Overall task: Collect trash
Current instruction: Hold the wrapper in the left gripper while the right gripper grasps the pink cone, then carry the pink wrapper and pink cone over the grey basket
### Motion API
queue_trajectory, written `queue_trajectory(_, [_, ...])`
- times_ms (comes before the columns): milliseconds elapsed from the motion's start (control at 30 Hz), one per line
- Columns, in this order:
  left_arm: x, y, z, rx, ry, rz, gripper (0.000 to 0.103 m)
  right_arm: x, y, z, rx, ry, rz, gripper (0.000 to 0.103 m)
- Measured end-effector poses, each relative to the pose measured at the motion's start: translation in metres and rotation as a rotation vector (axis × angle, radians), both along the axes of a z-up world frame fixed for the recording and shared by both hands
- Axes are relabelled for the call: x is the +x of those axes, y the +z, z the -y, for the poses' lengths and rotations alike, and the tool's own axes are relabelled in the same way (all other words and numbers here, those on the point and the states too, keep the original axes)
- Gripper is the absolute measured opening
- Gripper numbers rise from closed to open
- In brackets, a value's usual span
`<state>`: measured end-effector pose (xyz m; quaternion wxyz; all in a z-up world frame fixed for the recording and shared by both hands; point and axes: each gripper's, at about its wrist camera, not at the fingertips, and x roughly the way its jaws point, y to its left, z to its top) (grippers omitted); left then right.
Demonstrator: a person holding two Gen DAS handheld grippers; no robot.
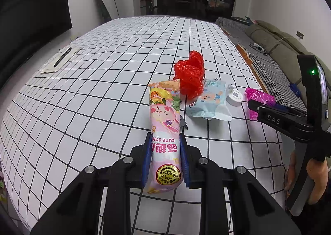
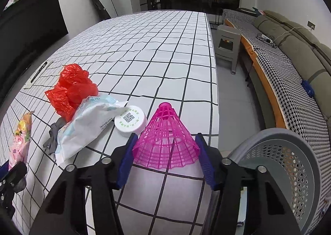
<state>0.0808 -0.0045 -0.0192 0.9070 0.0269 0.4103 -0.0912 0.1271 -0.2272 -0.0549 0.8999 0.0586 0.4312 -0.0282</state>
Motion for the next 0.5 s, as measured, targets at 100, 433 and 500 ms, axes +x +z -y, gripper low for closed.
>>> queue_trajectory(100, [-0.003, 0.000, 0.004, -0.005, -0.013, 0.000, 0.025, -0.007, 0.004, 0.002, 0.022, 0.000, 0.010, 0.048])
queue_trajectory(433, [-0.019, 0.005, 0.023, -0.014, -0.083, 0.013, 0.025, -0.057, 0.016, 0.012, 0.065, -0.041, 0.045, 0.048])
queue_trajectory(500, [-0.022, 0.006, 0.028, -0.016, -0.100, 0.014, 0.025, -0.071, 0.019, 0.016, 0.076, -0.052, 0.049, 0.048])
